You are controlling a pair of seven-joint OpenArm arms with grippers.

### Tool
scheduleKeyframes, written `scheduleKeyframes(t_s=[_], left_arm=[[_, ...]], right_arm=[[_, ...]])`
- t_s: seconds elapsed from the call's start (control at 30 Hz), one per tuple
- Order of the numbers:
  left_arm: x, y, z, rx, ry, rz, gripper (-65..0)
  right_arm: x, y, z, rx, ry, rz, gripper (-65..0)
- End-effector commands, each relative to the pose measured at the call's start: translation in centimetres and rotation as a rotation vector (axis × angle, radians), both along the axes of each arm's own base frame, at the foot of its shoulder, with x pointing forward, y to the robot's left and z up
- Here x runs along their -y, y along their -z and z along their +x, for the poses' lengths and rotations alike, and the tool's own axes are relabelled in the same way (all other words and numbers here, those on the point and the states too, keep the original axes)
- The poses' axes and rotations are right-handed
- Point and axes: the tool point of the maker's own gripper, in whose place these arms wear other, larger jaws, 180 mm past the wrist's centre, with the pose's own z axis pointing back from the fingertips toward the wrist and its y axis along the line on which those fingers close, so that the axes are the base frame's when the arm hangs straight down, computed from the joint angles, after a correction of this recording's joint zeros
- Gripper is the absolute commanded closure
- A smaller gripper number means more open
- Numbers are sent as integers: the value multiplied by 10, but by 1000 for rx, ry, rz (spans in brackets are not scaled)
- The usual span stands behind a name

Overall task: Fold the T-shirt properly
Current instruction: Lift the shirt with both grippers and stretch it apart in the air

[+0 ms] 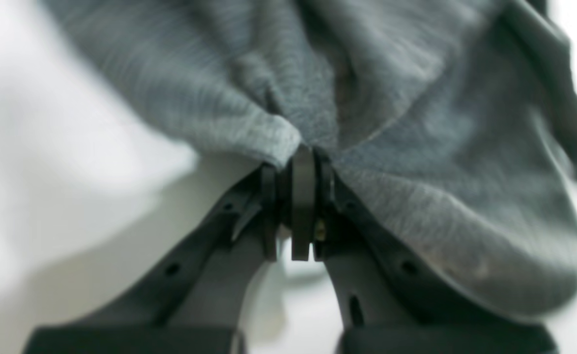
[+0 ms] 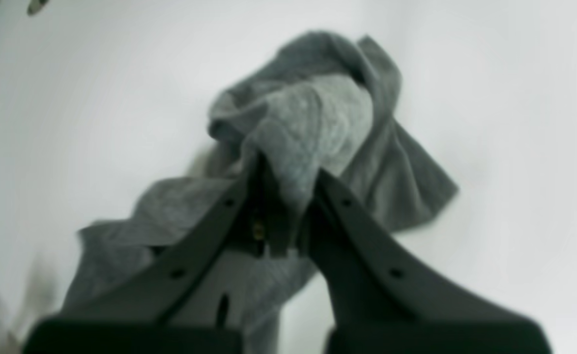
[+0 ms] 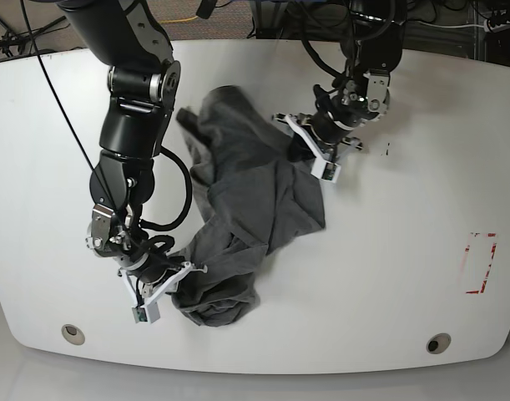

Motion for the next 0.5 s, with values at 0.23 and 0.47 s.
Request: scheduleKeyframes(t_s=[0.23,0.47], left_arm=[[-98,-104,46,244,-93,222,0],[-145,-184,78,392,-141,357,0]], right_arm=[[21,-109,41,242,12,10,0],[11,-159,62,317,-59,-66,0]])
